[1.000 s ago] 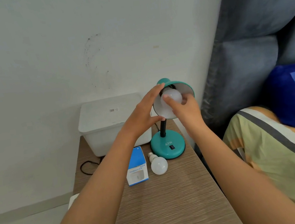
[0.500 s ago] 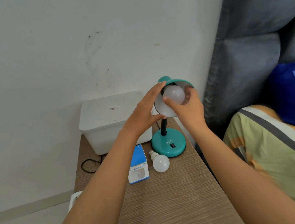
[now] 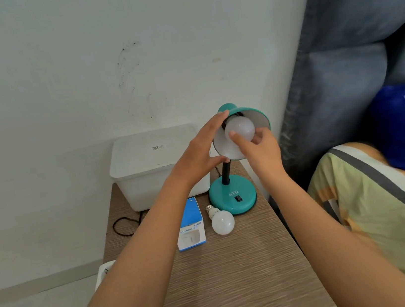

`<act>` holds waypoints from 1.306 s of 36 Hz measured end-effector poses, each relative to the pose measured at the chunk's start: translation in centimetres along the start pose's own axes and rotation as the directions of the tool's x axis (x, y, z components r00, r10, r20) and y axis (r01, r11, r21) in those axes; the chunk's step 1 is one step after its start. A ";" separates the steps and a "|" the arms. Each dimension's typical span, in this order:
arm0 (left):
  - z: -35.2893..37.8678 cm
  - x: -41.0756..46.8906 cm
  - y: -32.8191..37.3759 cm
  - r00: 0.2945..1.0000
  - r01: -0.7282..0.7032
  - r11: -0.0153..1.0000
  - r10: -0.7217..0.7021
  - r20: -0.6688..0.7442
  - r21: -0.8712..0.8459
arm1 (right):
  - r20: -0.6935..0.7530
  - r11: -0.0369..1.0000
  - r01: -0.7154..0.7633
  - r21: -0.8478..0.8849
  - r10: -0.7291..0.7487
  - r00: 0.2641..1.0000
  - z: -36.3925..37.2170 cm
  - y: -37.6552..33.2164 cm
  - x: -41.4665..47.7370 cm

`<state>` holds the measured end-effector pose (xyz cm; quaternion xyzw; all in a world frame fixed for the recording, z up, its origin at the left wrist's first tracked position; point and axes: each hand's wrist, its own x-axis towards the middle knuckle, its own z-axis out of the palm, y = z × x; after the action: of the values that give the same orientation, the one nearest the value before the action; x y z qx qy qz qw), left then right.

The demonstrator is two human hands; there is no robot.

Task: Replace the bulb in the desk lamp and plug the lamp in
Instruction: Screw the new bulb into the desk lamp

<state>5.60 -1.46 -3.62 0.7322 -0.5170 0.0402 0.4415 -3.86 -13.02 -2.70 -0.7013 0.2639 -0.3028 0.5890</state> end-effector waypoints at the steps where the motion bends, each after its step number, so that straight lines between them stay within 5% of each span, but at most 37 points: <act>1: 0.0 0.0 0.0 1.000 -0.006 1.000 0.006 -0.001 -0.001 | 0.013 0.999 -0.022 0.037 0.022 1.000 -0.1 -0.2 0.0; 3: 0.0 0.0 0.0 1.000 -0.012 1.000 0.012 -0.003 -0.003 | 0.018 0.993 -0.064 0.095 0.062 0.998 0.0 -0.3 0.1; 8: -0.1 -0.1 0.0 1.000 0.005 1.000 -0.005 0.001 -0.001 | -0.057 0.984 0.142 -0.110 -0.148 0.987 -0.1 -0.6 -0.4; 11: -0.2 0.0 0.0 1.000 0.001 1.000 -0.001 0.004 0.010 | -0.020 0.999 0.036 -0.037 -0.037 0.999 -0.4 -0.7 0.2; 15: 0.0 0.1 0.1 1.000 -0.002 1.000 0.002 0.013 -0.004 | -0.033 0.983 0.131 -0.127 -0.136 0.990 -0.2 -0.6 -0.3; 19: -0.1 0.1 -0.1 1.000 -0.009 1.000 0.009 0.000 0.001 | -0.012 1.000 0.019 -0.022 -0.020 1.000 0.0 -0.5 0.1; 24: 0.0 0.1 -0.3 1.000 -0.006 1.000 0.006 -0.005 0.001 | -0.048 0.966 0.180 -0.183 -0.192 0.980 0.2 -0.6 -0.3; 27: -0.2 0.1 -0.3 1.000 0.000 1.000 0.000 -0.004 0.013 | -0.034 0.988 0.082 -0.131 -0.087 0.996 0.0 -0.6 0.0; 32: 0.0 0.1 -0.2 1.000 -0.005 1.000 0.005 -0.006 0.001 | -0.051 0.973 0.155 -0.170 -0.166 0.985 0.3 -0.5 -0.4; 36: -0.1 0.0 -0.3 1.000 0.000 1.000 0.000 -0.002 0.001 | -0.023 0.998 0.013 -0.058 -0.014 1.000 0.2 -0.6 0.1; 40: 0.0 0.1 -0.2 1.000 0.005 1.000 -0.005 -0.001 -0.010 | -0.062 0.977 0.159 -0.146 -0.169 0.984 0.0 -1.0 -0.4; 44: -0.1 0.1 -0.2 1.000 -0.006 1.000 0.006 -0.003 0.000 | -0.037 0.994 0.073 -0.084 -0.076 0.996 -0.4 -1.1 0.0; 47: 0.0 0.2 -0.1 1.000 0.004 1.000 -0.004 0.010 -0.021 | -0.060 0.955 0.217 -0.201 -0.233 0.970 0.1 -0.9 -0.4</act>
<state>5.79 -1.55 -3.58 0.7288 -0.5180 0.0302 0.4468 -4.03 -12.56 -1.88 -0.7672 0.2346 -0.3701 0.4684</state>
